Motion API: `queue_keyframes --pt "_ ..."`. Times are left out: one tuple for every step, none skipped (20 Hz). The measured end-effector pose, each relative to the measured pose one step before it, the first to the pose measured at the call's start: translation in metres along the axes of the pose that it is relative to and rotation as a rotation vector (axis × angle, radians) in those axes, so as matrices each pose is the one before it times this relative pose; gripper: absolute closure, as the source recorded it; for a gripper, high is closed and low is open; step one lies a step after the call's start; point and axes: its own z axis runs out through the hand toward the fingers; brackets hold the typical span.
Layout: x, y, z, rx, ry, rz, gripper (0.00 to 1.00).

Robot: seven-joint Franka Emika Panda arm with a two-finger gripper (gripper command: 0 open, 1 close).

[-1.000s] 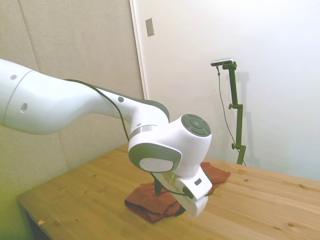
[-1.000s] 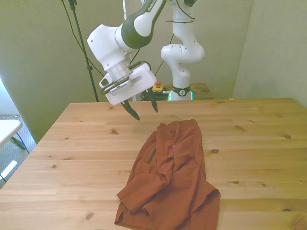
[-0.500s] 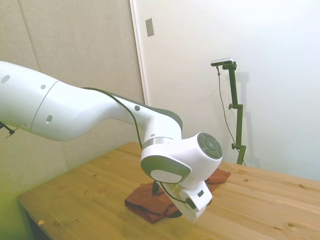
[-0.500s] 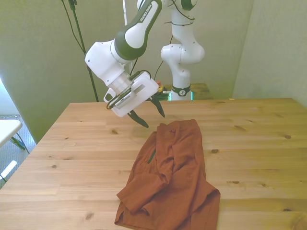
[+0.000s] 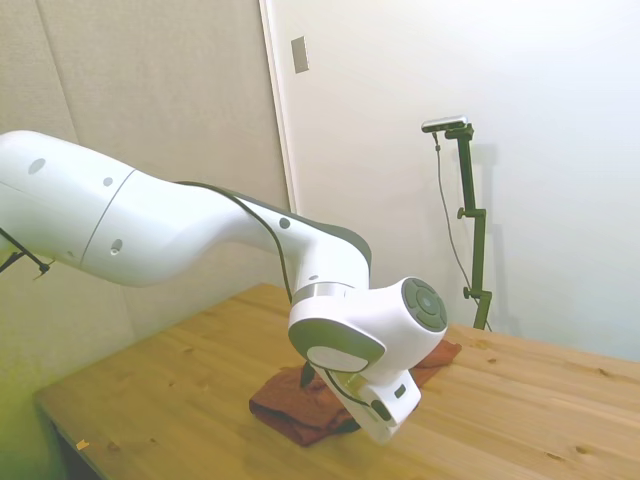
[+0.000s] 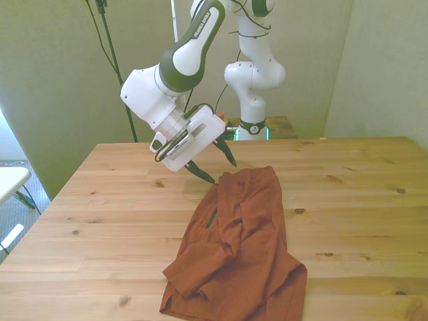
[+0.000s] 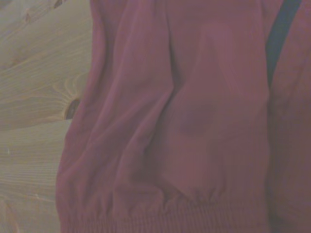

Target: Unfold the shorts

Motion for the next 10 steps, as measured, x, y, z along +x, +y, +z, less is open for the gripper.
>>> queue_keyframes --pt "0.00012 0.00000 0.00111 0.00143 -0.00331 -0.00210 1.00" --pt "0.00024 0.00000 0.00131 0.00239 -0.00347 -0.00111 1.00" --pt "0.00039 0.00013 0.00146 0.00400 -0.00382 -0.00224 1.00" --pt "0.00060 0.00052 0.00151 0.00153 -0.00314 -0.00170 1.00" --pt "0.00061 0.00070 0.00130 -0.00073 -0.00233 -0.00151 1.00" --pt "0.00045 0.00052 0.00089 -0.00062 -0.00153 -0.00094 1.00" --pt "0.00026 0.00031 0.00049 -0.00034 -0.00083 -0.00081 1.00" --pt "0.00011 0.00013 0.00017 -0.00008 -0.00028 -0.00037 1.00" --pt "0.00013 0.00017 0.00005 -0.00002 -0.00007 -0.00014 1.00" --pt "0.00025 0.00039 -0.00005 0.00006 0.00006 0.00041 1.00"
